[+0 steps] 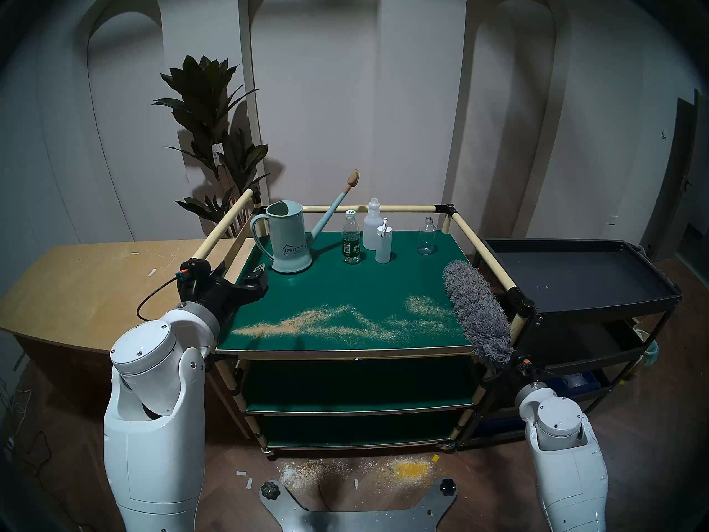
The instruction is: Dust the shelf with the duster
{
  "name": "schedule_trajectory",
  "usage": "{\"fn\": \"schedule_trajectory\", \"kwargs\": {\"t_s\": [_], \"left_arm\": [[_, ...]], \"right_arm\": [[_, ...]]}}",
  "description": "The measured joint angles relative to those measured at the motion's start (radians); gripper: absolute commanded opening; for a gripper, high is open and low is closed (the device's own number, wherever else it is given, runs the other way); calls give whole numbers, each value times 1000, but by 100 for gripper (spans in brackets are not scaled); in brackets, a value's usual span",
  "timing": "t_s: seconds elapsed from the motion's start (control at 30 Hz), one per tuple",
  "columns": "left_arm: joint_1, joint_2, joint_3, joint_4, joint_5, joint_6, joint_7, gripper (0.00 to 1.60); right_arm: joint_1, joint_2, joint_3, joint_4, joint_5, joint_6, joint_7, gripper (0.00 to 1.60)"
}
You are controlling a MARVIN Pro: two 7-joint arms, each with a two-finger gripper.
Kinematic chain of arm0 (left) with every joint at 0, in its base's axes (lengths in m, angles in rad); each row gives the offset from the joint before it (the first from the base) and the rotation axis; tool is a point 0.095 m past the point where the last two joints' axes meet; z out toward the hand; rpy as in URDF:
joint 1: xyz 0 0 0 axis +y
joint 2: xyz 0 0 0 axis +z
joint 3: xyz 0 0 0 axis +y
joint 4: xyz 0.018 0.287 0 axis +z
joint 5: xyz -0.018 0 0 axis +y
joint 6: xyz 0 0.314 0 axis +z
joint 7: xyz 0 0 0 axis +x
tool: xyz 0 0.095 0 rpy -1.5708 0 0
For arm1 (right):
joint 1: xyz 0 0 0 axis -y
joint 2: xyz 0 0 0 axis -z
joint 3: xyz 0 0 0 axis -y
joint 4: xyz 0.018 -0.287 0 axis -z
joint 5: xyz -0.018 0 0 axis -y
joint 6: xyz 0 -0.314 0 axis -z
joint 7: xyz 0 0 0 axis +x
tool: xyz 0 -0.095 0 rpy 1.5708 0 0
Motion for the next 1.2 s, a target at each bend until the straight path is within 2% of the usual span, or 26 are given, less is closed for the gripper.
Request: {"fn": "schedule_trajectory", "kwargs": {"t_s": [0.2, 0.37, 0.77, 1.07, 1.2], "left_arm": [[11, -10, -14, -17, 1, 0, 19, 160], [28, -18, -22, -31, 1, 0, 33, 160], [54, -33, -30, -51, 2, 0, 56, 160], [66, -46, -38, -64, 3, 0, 79, 160], [69, -50, -40, -68, 4, 0, 87, 160]], "right_arm": [[17, 9, -12, 3, 3, 11, 27, 0], [24, 14, -13, -9, 16, 64, 49, 0], [62, 20, -17, -54, 52, 287, 101, 0], [106, 31, -36, -96, 63, 500, 140, 0], [121, 39, -46, -106, 63, 561, 152, 0]]}}
